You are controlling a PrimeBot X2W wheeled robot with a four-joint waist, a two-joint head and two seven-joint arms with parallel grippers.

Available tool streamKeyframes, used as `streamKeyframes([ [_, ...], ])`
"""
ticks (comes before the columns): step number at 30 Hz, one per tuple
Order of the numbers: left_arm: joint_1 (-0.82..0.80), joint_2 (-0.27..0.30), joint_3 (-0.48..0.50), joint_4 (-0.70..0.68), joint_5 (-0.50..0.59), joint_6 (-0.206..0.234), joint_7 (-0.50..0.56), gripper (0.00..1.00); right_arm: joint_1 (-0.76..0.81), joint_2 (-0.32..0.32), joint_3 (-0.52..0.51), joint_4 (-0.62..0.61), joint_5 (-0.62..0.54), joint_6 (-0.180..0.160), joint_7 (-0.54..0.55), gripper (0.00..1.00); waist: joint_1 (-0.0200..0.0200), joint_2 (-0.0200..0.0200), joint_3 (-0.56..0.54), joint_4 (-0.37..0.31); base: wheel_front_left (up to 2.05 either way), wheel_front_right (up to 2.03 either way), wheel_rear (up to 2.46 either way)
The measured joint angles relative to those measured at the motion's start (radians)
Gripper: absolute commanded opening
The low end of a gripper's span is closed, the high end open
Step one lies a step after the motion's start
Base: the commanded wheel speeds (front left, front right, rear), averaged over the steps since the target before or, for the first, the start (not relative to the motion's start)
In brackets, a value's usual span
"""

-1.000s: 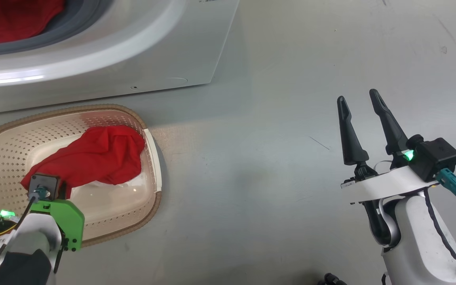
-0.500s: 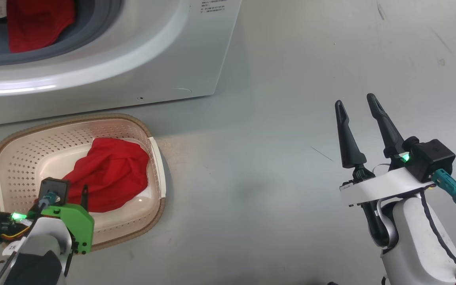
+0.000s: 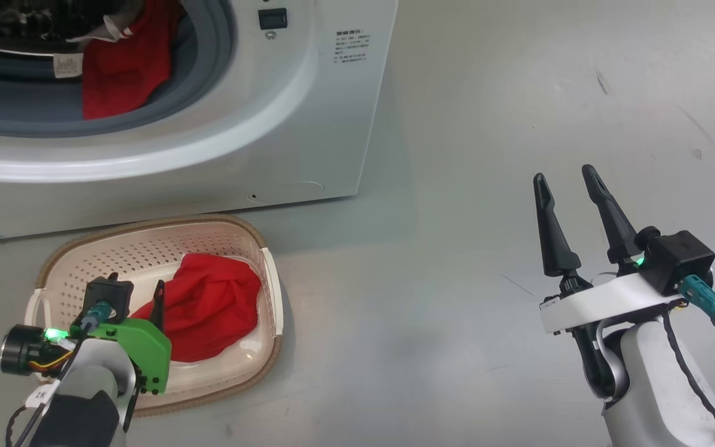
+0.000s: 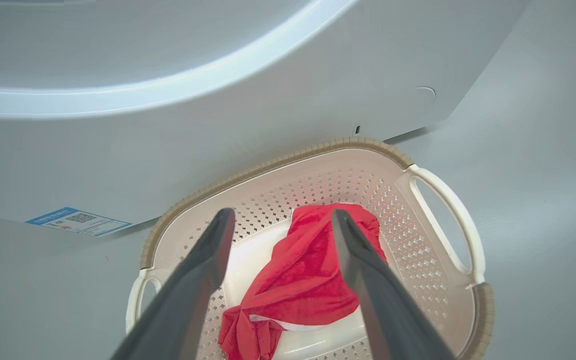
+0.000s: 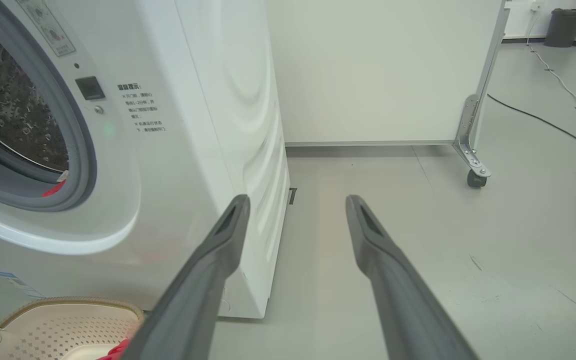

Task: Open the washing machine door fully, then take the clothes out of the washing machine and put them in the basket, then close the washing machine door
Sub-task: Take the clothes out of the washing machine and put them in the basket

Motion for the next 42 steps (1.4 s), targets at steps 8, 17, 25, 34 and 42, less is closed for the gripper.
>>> streamKeyframes([
  [8, 0.000, -0.020, -0.005, -0.036, -0.014, -0.010, -0.017, 1.00, 0.032, 0.000, -0.021, 0.007, 0.000, 0.000, 0.000, 1.00, 0.0000, 0.0000, -0.073, 0.033, 0.00, 0.00, 0.00],
  [17, 0.001, -0.040, 0.008, -0.143, -0.053, -0.036, -0.018, 1.00, 0.072, 0.000, -0.036, 0.010, 0.000, 0.000, 0.000, 1.00, 0.0000, 0.0000, -0.152, 0.081, 0.00, 0.00, 0.00],
  [25, 0.050, -0.055, 0.016, -0.295, -0.067, -0.038, -0.018, 1.00, 0.114, 0.001, -0.049, 0.010, -0.010, 0.000, 0.000, 1.00, 0.0000, 0.0000, -0.222, 0.123, 0.00, 0.00, 0.00],
  [34, 0.132, -0.057, 0.037, -0.421, -0.090, -0.044, -0.020, 1.00, 0.130, 0.002, -0.044, 0.003, -0.020, 0.001, 0.000, 1.00, 0.0000, 0.0000, -0.262, 0.148, 0.00, 0.00, 0.00],
  [42, 0.202, -0.061, 0.065, -0.508, -0.107, -0.034, -0.020, 1.00, 0.151, 0.002, -0.043, -0.007, -0.020, 0.001, 0.000, 1.00, 0.0000, 0.0000, -0.276, 0.147, 0.00, 0.00, 0.00],
])
